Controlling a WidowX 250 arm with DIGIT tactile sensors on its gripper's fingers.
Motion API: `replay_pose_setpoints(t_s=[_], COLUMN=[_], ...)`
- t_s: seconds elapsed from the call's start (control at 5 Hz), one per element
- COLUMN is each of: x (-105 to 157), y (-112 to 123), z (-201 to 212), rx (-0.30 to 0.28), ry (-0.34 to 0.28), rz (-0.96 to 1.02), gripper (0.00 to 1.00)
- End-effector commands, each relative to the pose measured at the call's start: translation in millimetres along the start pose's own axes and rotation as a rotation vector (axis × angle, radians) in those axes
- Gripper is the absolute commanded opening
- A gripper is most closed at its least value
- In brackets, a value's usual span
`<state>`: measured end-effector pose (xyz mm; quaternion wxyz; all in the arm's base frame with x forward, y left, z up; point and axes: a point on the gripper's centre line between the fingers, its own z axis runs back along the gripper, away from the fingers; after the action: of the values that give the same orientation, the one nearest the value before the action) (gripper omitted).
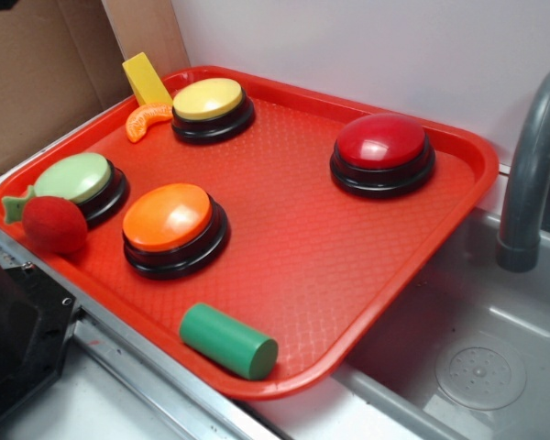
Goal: Push the orange button.
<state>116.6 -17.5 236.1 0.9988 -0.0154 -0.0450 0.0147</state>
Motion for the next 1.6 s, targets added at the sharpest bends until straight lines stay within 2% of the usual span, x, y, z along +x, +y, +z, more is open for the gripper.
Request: replay_pose_setpoints(t_s=[0.0,0.2,0.4,0.6,0.8,1.0,1.2,1.4], x=[0,45,62,62,49,40,36,50], y=[0,-7,-22,-25,-21,-7,1,-7], z=[0,-55,-102,-145,-165,-172,-184,-204], rx=[0.000,0.075,0.130,0.142,0.125,0.070,0.073,0.074], ry=[0.000,0.156,0.182,0.154,0.129,0.095,0.100,0.084], rz=[0.000,-0.258,-0.501,-0.683,-0.704,-0.667,-0.660,-0.693], gripper=[1.00,1.00,1.00,1.00,1.00,1.00,1.00,1.00])
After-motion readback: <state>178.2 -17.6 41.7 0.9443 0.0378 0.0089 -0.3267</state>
